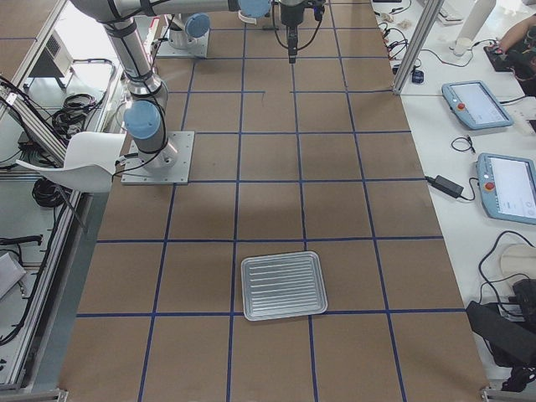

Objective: Place bearing gear from tray to pile

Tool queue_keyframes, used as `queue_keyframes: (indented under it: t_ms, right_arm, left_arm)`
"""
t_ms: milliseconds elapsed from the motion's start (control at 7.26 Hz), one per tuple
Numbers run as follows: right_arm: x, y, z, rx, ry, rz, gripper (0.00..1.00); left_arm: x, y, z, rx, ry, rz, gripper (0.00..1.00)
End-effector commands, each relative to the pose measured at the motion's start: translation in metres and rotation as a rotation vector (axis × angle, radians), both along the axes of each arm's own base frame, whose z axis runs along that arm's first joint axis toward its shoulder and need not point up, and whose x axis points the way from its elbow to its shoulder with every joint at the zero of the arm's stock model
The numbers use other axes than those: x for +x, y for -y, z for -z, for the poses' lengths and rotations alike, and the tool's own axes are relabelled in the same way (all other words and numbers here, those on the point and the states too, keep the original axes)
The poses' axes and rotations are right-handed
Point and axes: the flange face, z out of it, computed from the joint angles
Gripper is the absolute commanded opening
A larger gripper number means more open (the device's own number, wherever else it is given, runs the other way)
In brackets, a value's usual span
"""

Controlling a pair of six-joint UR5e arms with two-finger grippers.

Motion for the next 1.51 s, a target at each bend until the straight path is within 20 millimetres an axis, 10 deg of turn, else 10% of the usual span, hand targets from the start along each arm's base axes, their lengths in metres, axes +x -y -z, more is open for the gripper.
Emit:
queue_keyframes:
  t_ms: [0, 275, 689, 1102, 1377]
  right_arm:
    - [0.0, 0.0, 0.0, 0.001, 0.002, 0.001, 1.0]
    - [0.0, 0.0, 0.0, 0.001, 0.002, 0.001, 1.0]
    - [0.0, 0.0, -0.002, -0.002, 0.002, 0.001, 1.0]
    - [-0.001, 0.0, -0.001, -0.002, 0.002, 0.003, 1.0]
    - [0.0, 0.0, -0.001, -0.002, 0.002, 0.001, 1.0]
  left_arm:
    - [0.004, -0.002, 0.001, 0.008, 0.025, -0.002, 0.17]
    - [0.011, -0.004, -0.007, 0.001, 0.085, -0.007, 0.61]
    - [-0.019, 0.008, -0.04, -0.066, 0.077, 0.013, 0.75]
    - [-0.112, 0.01, -0.126, -0.165, 0.064, 0.06, 0.81]
    - [-0.211, 0.023, -0.207, -0.15, 0.045, -0.092, 0.88]
